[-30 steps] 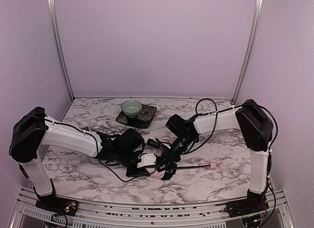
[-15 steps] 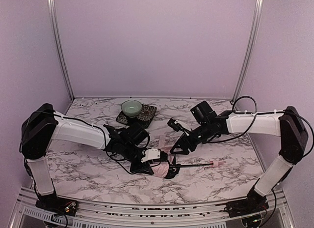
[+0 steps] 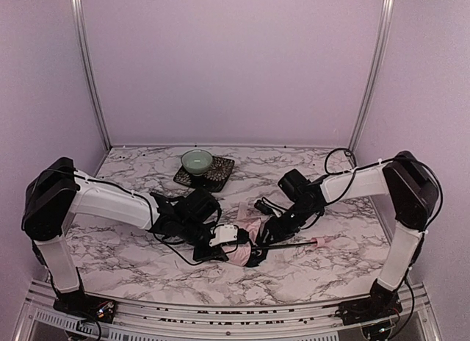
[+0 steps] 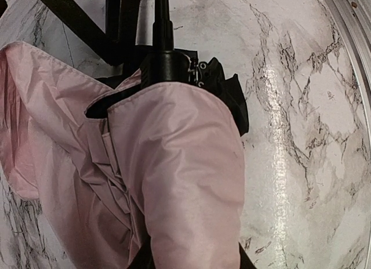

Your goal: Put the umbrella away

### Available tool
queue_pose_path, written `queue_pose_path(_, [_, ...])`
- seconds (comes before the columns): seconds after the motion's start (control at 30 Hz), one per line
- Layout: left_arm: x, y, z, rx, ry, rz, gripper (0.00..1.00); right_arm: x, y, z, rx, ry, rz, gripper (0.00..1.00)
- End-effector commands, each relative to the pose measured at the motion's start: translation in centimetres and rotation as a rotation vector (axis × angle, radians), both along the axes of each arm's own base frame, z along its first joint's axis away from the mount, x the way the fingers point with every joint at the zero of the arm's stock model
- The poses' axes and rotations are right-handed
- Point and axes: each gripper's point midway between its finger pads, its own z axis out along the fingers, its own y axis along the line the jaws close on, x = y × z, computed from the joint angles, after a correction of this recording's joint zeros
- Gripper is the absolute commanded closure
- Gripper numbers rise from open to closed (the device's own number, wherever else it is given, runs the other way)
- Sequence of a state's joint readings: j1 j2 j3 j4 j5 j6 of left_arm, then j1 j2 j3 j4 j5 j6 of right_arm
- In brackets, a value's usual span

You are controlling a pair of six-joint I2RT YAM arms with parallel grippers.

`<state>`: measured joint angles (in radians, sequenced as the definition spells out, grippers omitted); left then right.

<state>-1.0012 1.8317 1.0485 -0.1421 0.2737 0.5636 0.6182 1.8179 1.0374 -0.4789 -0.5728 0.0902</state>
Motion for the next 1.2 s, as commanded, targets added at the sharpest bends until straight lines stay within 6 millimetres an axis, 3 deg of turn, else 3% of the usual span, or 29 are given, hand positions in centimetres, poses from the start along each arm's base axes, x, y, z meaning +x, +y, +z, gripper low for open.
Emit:
queue_pose_path(0.0, [-1.5,5.1,-4.4,0.231,0.061,0.064,1.00,-3.2,1.6,-0.9,0.043,0.143,0.057,0.62])
queue_pose_path(0.17, [-0.3,4.7,-3.4,0.185,-0.006,0.113,1.00,-4.9,3.3,0.0,0.163,0.217,0.105,0.81])
queue_pose_path(0.27, [0.2,4.1,-2.1,0.126,-0.037,0.134,1.00,-4.6,4.6,1.7,0.257,0.219,0.112,1.00])
queue_pose_path(0.37, [0.5,3.1,-0.3,0.043,-0.053,0.148,1.00,-3.6,5.8,3.0,0.323,0.186,0.109,1.00])
queue_pose_path(0.57, [0.3,1.1,5.5,-0.199,-0.097,0.126,1.00,-1.1,7.6,2.7,0.352,0.142,0.094,1.00])
queue_pose_path(0.7, [1.2,1.4,6.8,-0.210,-0.165,0.147,1.00,0.4,8.3,2.9,0.340,0.100,0.099,1.00])
queue_pose_path(0.8, [1.9,2.5,5.8,-0.151,-0.178,0.182,1.00,3.2,7.2,4.8,0.330,0.004,0.030,0.94])
queue_pose_path(0.97, [2.6,3.5,3.6,-0.075,-0.103,0.250,1.00,10.6,0.6,9.1,0.230,-0.269,-0.273,0.81])
queue_pose_path(1.07, [3.4,3.6,3.1,-0.066,-0.060,0.303,1.00,11.4,-0.8,12.6,0.212,-0.434,-0.306,0.72])
queue_pose_path(1.17, [4.9,3.7,3.0,-0.088,0.004,0.389,1.00,9.4,-1.3,13.3,0.186,-0.546,-0.297,0.70])
